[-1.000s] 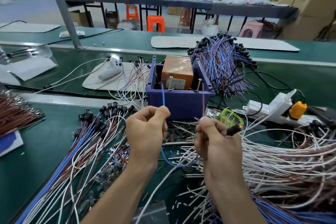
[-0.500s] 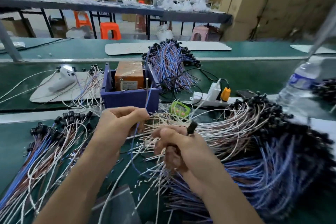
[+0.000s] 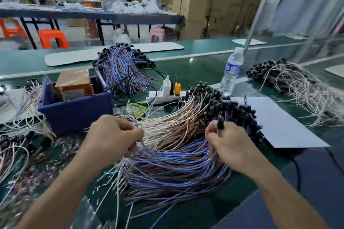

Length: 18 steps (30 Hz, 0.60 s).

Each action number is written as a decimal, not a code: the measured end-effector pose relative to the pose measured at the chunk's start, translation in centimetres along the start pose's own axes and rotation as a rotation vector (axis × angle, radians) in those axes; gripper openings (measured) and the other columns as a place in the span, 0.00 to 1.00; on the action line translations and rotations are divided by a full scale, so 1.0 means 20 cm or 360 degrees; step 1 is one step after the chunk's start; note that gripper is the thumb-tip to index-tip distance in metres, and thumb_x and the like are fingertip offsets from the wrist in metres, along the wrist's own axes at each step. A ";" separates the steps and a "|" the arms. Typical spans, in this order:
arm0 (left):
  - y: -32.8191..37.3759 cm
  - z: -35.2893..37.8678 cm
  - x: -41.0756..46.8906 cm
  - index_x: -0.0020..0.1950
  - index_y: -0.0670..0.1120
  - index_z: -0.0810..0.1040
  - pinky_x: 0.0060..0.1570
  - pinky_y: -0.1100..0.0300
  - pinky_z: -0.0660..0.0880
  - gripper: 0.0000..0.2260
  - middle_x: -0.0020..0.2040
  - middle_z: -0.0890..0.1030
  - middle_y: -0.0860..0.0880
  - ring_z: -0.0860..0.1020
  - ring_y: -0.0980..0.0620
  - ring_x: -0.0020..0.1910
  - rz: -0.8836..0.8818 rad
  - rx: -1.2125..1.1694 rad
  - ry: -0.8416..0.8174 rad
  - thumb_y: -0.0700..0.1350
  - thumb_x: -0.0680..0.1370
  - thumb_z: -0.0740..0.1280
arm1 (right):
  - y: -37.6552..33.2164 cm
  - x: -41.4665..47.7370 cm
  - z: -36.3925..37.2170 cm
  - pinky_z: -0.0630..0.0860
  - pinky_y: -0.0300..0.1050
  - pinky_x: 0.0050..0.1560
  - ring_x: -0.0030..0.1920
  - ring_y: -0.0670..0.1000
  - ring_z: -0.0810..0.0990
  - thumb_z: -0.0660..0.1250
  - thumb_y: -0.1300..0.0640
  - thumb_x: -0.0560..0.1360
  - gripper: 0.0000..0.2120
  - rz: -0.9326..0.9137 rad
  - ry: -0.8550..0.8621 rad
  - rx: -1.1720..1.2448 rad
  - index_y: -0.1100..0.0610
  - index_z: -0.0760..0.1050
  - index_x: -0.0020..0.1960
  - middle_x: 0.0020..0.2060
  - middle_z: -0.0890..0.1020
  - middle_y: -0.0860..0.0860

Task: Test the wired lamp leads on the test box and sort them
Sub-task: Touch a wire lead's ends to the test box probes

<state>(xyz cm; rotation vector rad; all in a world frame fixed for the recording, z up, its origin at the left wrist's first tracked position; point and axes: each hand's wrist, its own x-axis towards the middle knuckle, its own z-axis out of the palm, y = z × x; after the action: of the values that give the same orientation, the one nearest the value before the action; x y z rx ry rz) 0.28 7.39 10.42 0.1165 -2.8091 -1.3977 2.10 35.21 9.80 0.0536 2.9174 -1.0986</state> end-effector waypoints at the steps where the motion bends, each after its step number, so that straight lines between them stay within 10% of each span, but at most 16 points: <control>1: 0.01 0.05 0.00 0.31 0.51 0.85 0.32 0.60 0.79 0.11 0.28 0.83 0.49 0.80 0.53 0.25 -0.0018 0.0101 -0.0076 0.48 0.73 0.72 | 0.03 0.01 -0.03 0.79 0.49 0.37 0.31 0.50 0.82 0.59 0.55 0.82 0.15 0.0041 0.0034 -0.0151 0.55 0.79 0.41 0.31 0.84 0.51; 6: 0.05 0.26 0.02 0.30 0.54 0.85 0.30 0.58 0.79 0.14 0.27 0.83 0.51 0.78 0.53 0.23 -0.0027 0.0309 -0.0274 0.53 0.76 0.71 | 0.13 0.11 -0.10 0.77 0.45 0.32 0.33 0.52 0.83 0.66 0.51 0.77 0.10 0.0201 0.0167 -0.0307 0.55 0.77 0.40 0.30 0.84 0.50; 13: 0.06 0.35 0.05 0.33 0.57 0.85 0.28 0.62 0.79 0.12 0.29 0.84 0.52 0.82 0.54 0.26 0.0037 0.0108 -0.0154 0.51 0.77 0.72 | 0.22 0.14 -0.07 0.84 0.56 0.39 0.30 0.53 0.84 0.71 0.61 0.76 0.09 -0.0021 0.0376 0.0534 0.47 0.76 0.47 0.28 0.84 0.52; 18: 0.01 0.38 0.07 0.34 0.57 0.86 0.28 0.63 0.78 0.12 0.29 0.84 0.53 0.82 0.55 0.26 -0.0049 0.0017 -0.0054 0.51 0.77 0.72 | 0.21 0.11 0.02 0.69 0.37 0.25 0.22 0.45 0.73 0.73 0.48 0.76 0.13 -0.0112 0.0624 0.0082 0.49 0.75 0.36 0.23 0.78 0.47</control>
<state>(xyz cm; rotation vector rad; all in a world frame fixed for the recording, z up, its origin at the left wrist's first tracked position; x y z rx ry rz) -1.44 13.48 5.89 0.1378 -2.8545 -1.4048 0.06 38.17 6.74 0.1893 3.2518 -1.3076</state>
